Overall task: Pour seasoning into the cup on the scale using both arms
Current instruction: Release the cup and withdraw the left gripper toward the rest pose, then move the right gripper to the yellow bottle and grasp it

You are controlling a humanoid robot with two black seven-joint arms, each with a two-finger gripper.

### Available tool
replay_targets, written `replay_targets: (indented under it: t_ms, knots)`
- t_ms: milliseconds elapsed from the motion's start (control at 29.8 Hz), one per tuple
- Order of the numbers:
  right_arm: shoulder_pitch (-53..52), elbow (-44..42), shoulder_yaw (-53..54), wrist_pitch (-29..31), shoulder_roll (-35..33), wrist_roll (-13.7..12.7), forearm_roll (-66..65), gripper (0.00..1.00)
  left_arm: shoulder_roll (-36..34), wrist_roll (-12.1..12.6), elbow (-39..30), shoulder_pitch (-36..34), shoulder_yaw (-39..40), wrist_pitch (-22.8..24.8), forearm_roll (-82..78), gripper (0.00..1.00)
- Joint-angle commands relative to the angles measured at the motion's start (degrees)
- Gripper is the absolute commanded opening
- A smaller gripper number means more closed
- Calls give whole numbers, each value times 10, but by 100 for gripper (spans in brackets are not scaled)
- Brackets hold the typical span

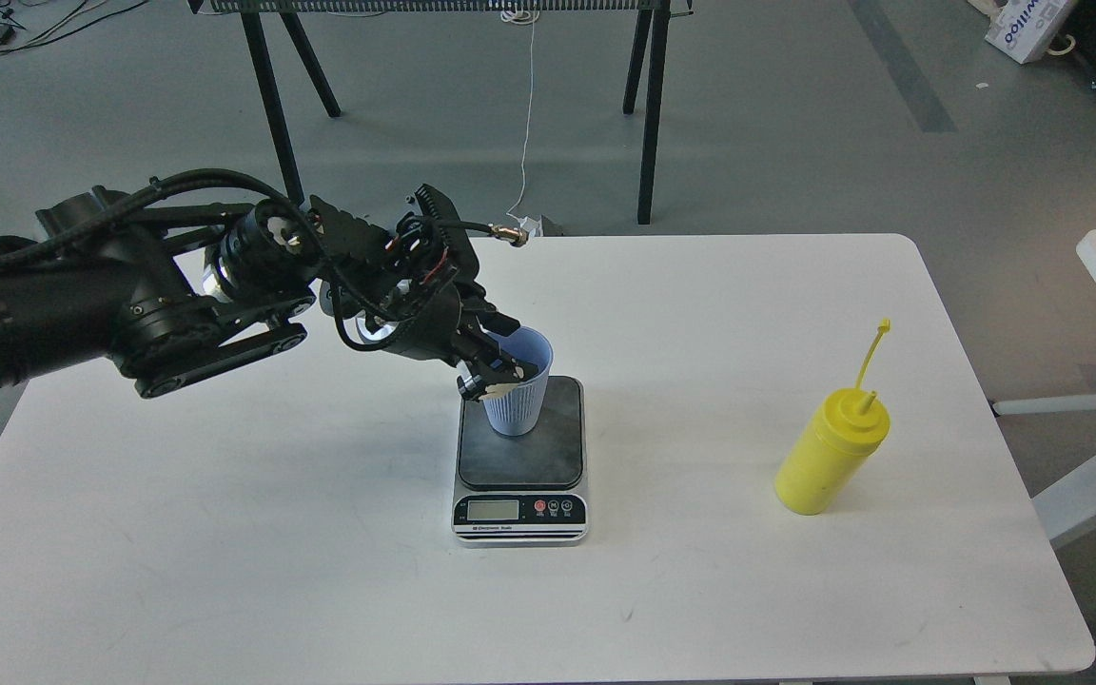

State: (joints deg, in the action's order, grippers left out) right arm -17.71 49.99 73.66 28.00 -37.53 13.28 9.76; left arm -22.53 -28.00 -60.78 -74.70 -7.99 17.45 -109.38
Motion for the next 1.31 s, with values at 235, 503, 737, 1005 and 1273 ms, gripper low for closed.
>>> replay_targets:
  t_ms: [235,503,737,1005,1273]
  knots:
    - [15,20,0,0,0,-4,3,99,-19,0,21,-32,83,45,318,98]
    - [165,149,42,0,-14,-12,23,99,-23,0,116,-13,152,91,615,100]
    - [360,282,48,0,-14,-13,102,99,-24,0,182,17,162,105,915,100]
    - [506,344,39,0,47,-10,103,97,-30,14,218,120,253,105,1158,100]
    - [549,381,-4,0,63,-9,102,97,-31,38,204,238,426,105,1178,100]
